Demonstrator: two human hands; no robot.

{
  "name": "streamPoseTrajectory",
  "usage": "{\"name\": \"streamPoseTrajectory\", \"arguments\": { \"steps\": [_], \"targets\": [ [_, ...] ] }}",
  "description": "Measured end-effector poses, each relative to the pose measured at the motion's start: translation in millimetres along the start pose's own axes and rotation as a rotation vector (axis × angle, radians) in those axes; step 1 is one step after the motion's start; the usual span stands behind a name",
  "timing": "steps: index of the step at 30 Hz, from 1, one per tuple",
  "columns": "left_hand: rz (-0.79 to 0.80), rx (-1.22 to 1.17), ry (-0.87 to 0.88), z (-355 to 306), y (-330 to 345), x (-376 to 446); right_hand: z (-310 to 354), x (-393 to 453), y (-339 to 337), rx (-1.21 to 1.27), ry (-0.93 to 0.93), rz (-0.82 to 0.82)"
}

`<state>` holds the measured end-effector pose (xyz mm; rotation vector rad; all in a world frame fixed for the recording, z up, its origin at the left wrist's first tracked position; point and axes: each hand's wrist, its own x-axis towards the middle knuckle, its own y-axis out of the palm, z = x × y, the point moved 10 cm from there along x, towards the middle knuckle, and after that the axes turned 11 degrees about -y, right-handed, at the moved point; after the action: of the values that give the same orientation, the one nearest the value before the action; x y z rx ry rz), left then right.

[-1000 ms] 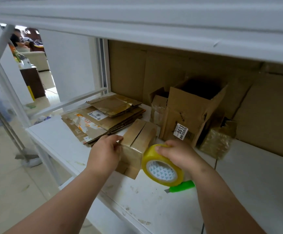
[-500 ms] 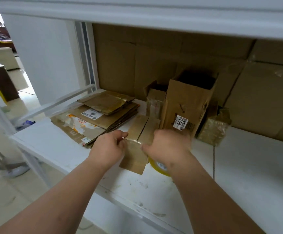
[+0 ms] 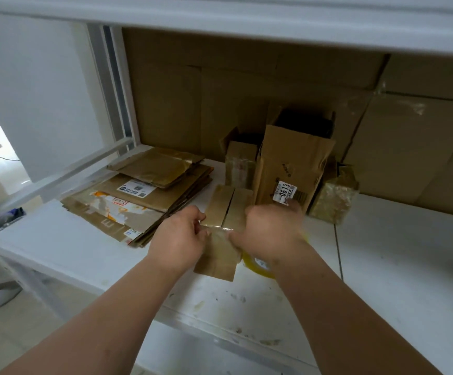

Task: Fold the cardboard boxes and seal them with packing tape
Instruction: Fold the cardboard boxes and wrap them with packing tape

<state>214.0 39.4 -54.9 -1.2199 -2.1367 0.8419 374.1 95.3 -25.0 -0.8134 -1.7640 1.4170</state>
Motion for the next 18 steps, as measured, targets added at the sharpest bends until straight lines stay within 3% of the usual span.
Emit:
{"name": "streamPoseTrajectory", "arguments": {
  "steps": [6, 10, 14, 18],
  "targets": [
    [0.032, 0.073, 0.040, -7, 4, 4, 5, -3, 0, -0.020, 0.012, 0.001],
    [0.029, -0.030, 0.066, -4, 3, 7, 5, 2, 3, 0.026, -0.028, 0.037],
    [0.058, -0.108, 0.098, 4, 4, 6, -8, 3, 15, 0.246, -0.058, 0.173],
    [0.033, -0.131, 0.085, 7, 5, 5, -2, 6, 12, 0.189, -0.041, 0.144]
  ]
}}
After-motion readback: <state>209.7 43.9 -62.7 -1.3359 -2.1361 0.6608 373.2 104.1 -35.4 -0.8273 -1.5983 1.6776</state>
